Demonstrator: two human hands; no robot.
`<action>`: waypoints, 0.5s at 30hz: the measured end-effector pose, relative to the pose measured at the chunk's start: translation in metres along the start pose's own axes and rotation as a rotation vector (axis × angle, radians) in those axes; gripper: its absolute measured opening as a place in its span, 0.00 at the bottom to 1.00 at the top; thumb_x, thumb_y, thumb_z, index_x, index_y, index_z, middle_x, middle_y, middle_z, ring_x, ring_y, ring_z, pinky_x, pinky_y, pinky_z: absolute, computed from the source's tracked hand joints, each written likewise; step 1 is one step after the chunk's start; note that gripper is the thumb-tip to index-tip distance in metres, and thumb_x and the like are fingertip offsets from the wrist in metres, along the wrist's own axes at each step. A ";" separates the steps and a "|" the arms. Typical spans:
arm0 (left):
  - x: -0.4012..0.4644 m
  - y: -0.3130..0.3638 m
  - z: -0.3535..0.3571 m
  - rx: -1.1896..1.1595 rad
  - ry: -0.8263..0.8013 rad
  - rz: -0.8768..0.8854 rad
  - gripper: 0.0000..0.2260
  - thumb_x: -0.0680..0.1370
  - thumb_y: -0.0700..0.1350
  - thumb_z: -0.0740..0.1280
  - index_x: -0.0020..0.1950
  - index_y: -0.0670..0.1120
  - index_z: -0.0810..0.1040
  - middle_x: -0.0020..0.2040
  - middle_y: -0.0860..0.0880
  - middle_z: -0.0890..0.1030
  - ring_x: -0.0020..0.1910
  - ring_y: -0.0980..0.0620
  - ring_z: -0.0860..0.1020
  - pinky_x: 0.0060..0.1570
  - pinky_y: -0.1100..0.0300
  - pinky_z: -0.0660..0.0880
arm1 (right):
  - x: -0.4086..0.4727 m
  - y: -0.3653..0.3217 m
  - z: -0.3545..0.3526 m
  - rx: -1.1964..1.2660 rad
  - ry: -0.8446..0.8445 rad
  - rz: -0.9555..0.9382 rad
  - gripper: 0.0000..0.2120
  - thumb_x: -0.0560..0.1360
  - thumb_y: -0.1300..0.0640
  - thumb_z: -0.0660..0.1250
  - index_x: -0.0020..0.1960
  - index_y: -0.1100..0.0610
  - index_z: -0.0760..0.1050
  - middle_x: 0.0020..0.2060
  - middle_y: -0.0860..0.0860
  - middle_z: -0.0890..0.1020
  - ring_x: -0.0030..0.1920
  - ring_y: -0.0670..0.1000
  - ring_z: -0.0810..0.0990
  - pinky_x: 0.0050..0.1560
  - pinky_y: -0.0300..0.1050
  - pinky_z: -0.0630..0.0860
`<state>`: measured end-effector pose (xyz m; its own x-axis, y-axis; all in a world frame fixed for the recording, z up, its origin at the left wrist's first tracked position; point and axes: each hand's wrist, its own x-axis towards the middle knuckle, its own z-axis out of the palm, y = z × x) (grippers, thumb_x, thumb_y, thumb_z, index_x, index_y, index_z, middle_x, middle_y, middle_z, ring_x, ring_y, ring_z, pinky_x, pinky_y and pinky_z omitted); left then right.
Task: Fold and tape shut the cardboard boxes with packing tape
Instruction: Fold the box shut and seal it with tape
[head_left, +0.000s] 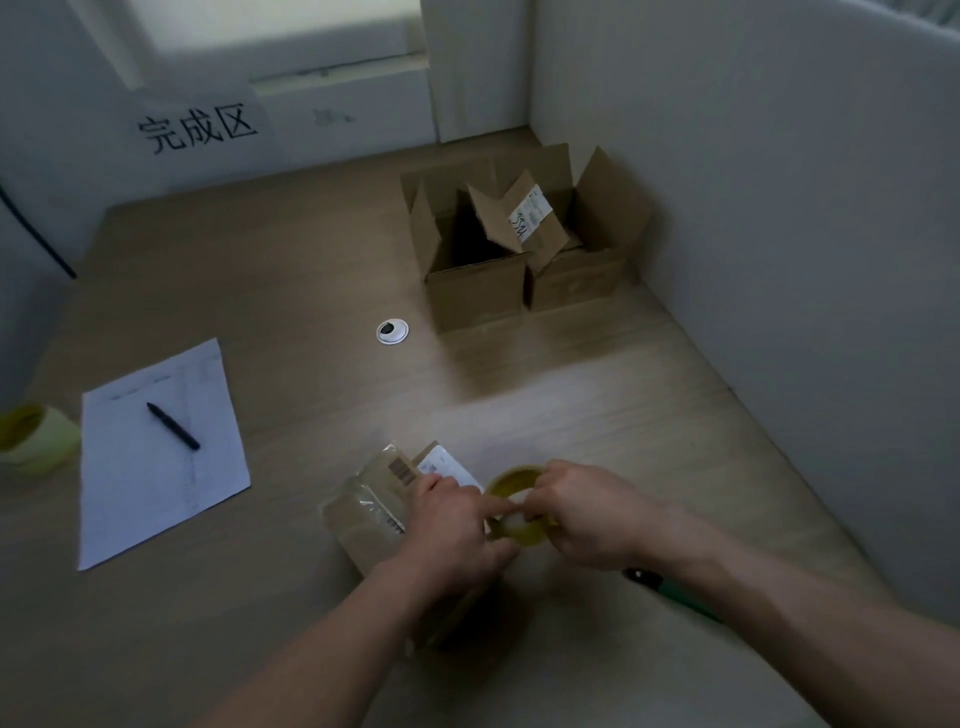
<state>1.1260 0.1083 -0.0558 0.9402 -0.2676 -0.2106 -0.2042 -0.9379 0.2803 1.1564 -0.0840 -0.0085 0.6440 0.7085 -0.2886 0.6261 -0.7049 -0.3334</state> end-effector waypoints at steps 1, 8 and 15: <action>-0.001 0.001 -0.001 -0.003 -0.003 -0.005 0.24 0.71 0.71 0.55 0.65 0.67 0.72 0.37 0.57 0.75 0.46 0.51 0.72 0.55 0.53 0.59 | 0.001 0.002 -0.001 -0.003 -0.004 0.030 0.13 0.73 0.57 0.65 0.57 0.48 0.79 0.49 0.50 0.81 0.54 0.54 0.77 0.49 0.47 0.77; 0.006 0.012 -0.010 -0.143 -0.111 -0.123 0.17 0.68 0.68 0.58 0.53 0.67 0.72 0.45 0.55 0.83 0.54 0.50 0.76 0.64 0.48 0.59 | 0.027 -0.018 -0.003 -0.201 -0.008 0.111 0.15 0.75 0.56 0.65 0.61 0.51 0.79 0.53 0.53 0.80 0.60 0.57 0.74 0.51 0.49 0.76; 0.011 0.015 -0.007 -0.122 -0.020 -0.262 0.10 0.71 0.57 0.66 0.52 0.62 0.81 0.48 0.56 0.83 0.55 0.50 0.77 0.62 0.54 0.63 | -0.035 0.016 0.024 0.051 0.567 0.050 0.16 0.66 0.54 0.71 0.53 0.55 0.79 0.53 0.52 0.79 0.56 0.56 0.76 0.55 0.50 0.76</action>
<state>1.1348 0.0930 -0.0475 0.9508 -0.0250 -0.3087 0.0805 -0.9425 0.3243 1.1334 -0.1193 -0.0253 0.8162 0.5353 0.2172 0.5760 -0.7247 -0.3783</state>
